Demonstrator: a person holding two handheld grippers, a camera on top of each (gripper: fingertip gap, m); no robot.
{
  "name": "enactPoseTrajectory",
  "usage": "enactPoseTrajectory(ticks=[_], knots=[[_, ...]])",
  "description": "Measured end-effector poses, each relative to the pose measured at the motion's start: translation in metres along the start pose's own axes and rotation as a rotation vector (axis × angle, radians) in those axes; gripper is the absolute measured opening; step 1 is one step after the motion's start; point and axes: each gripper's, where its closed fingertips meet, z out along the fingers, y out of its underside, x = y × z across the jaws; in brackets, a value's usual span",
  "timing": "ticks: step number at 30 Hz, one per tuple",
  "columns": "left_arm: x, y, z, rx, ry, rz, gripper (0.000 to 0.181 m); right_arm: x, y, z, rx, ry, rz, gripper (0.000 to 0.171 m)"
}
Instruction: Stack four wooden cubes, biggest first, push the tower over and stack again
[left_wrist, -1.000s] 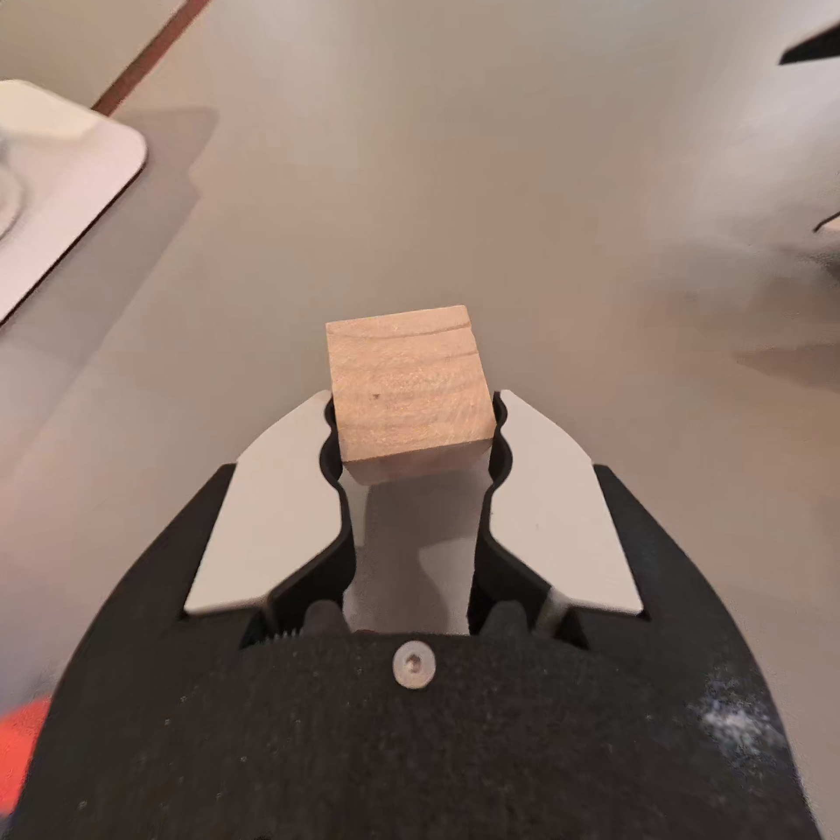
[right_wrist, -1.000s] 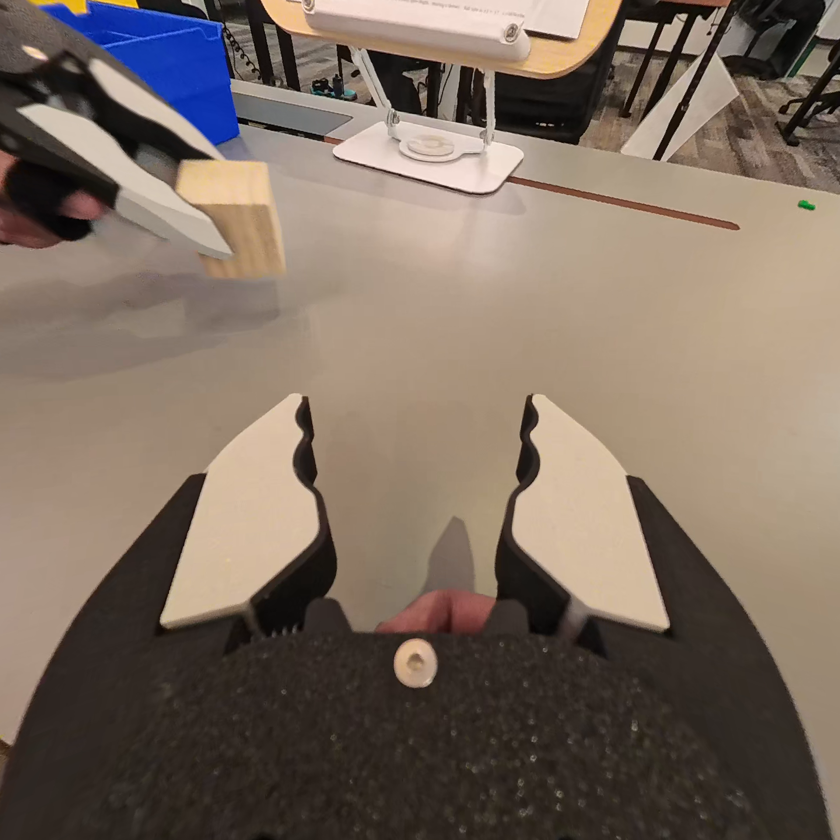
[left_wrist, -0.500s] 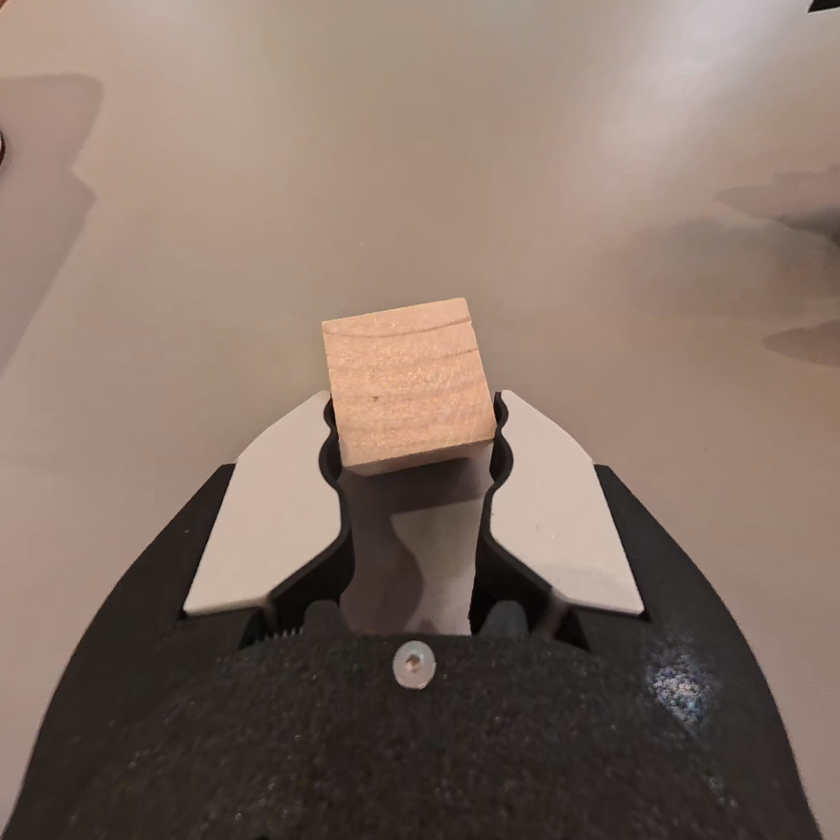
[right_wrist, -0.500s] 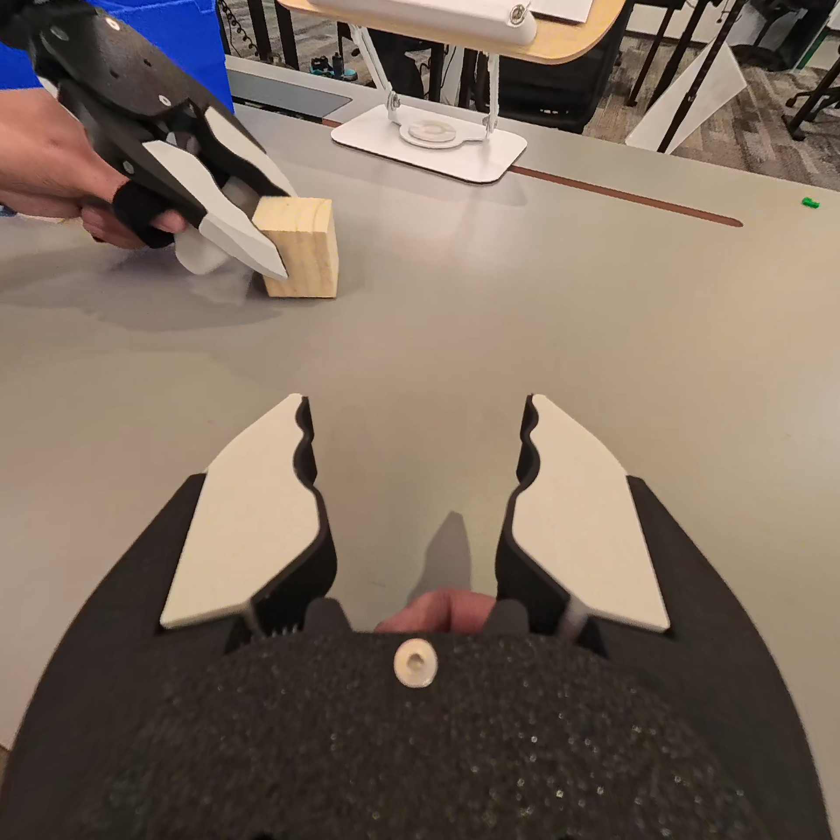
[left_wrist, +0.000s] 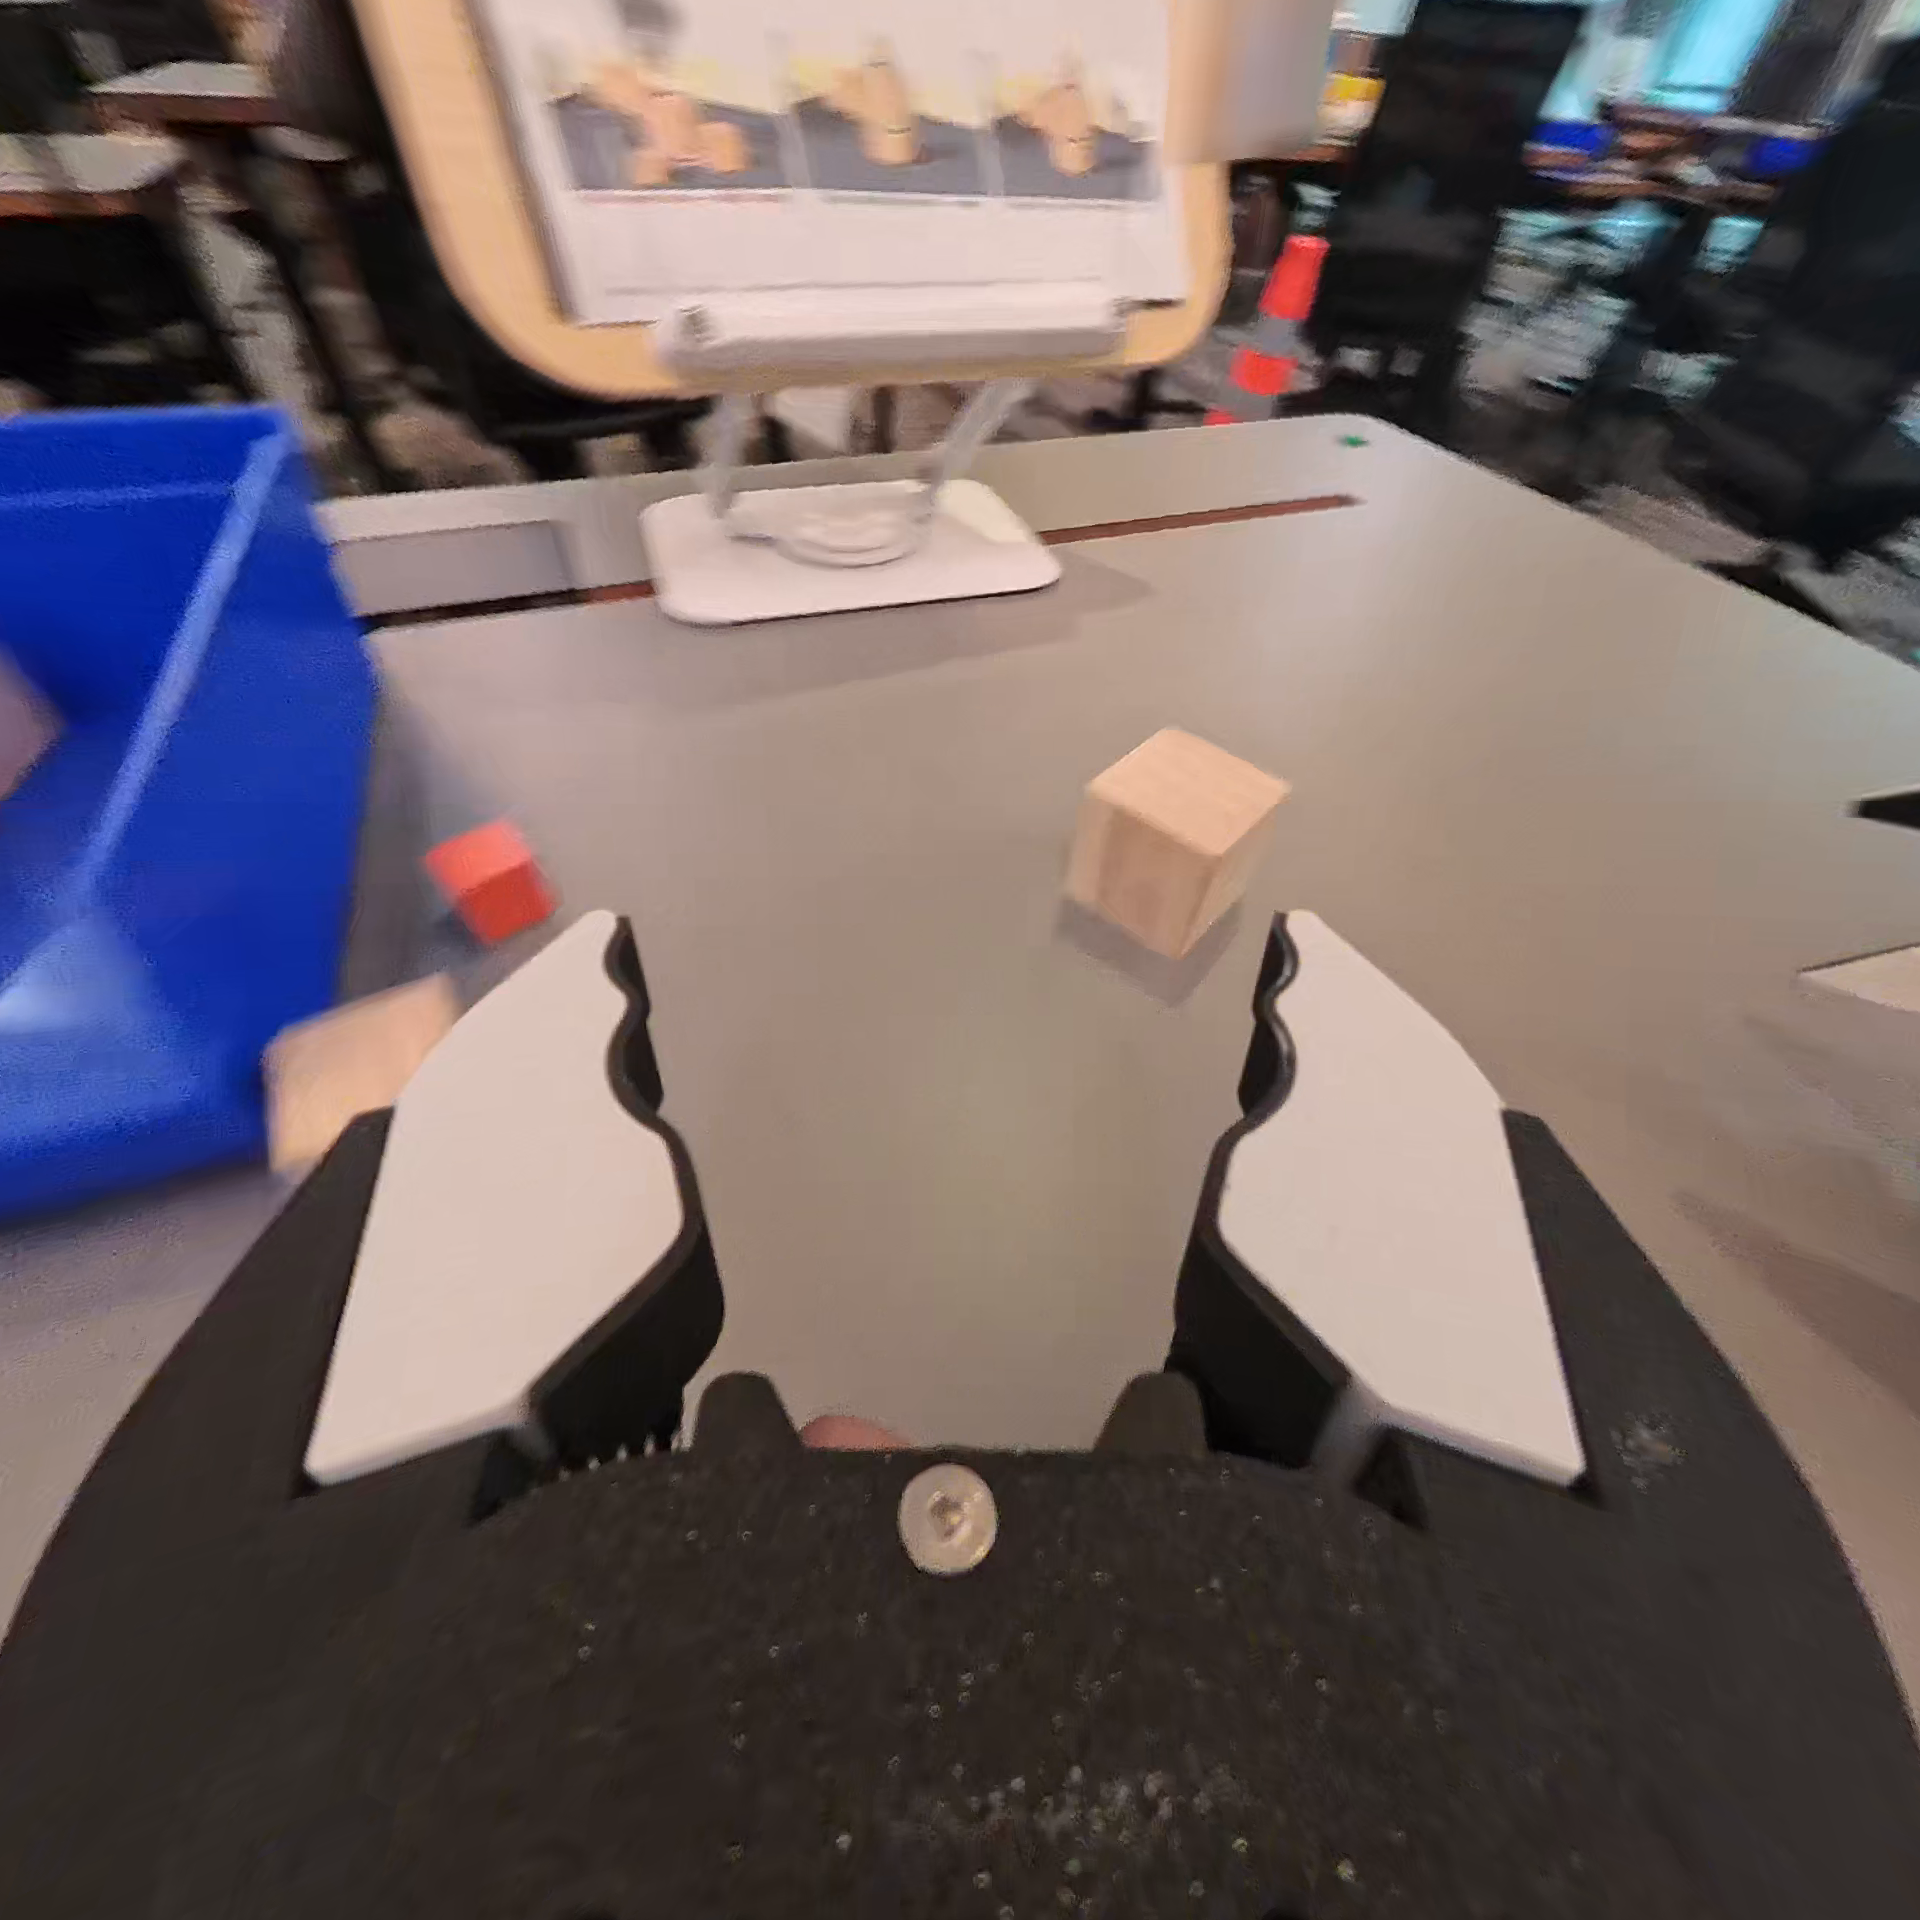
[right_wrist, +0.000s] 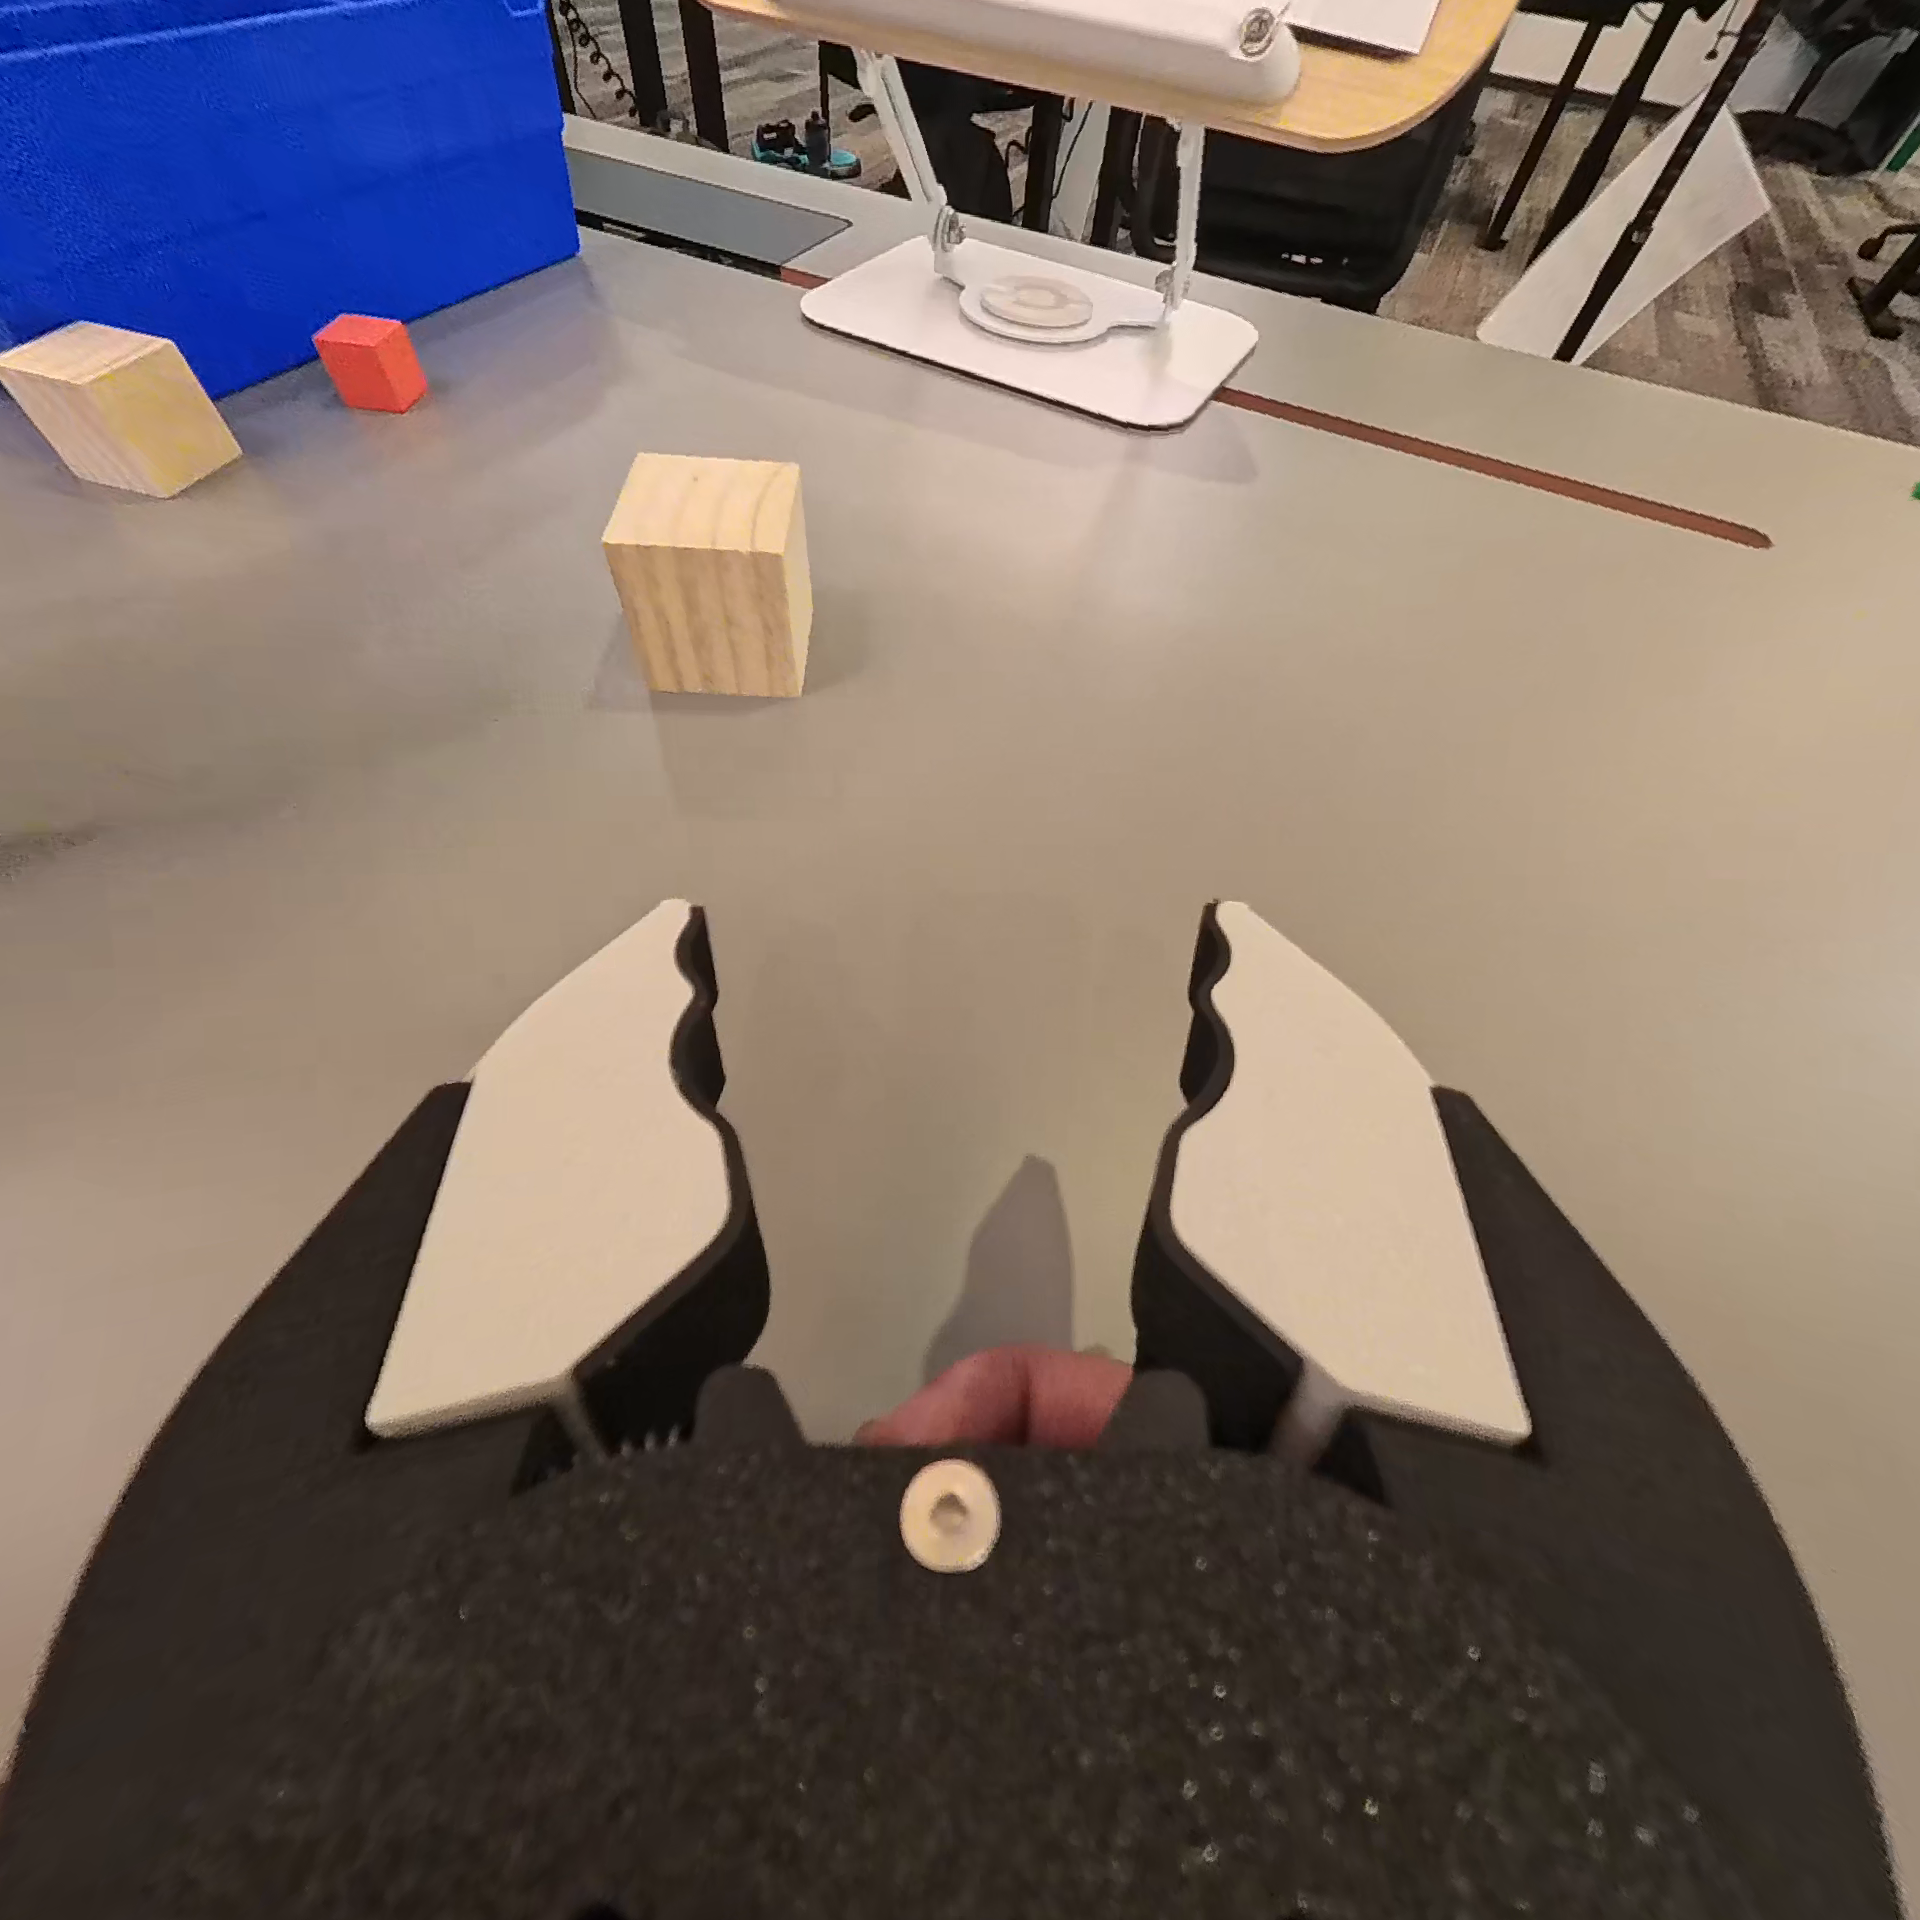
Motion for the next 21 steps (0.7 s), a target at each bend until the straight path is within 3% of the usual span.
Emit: enactPoseTrajectory(ticks=[6,21], knots=[[-0.035,0.046,-0.056,-0.03,-0.296,-0.038,0.106,-0.005,-0.002,0.003,0.002,-0.015,-0.019,0.087],[-0.039,0.065,-0.058,-0.113,-0.311,-0.097,0.105,-0.007,0.002,-0.002,-0.005,-0.017,-0.019,0.087]])
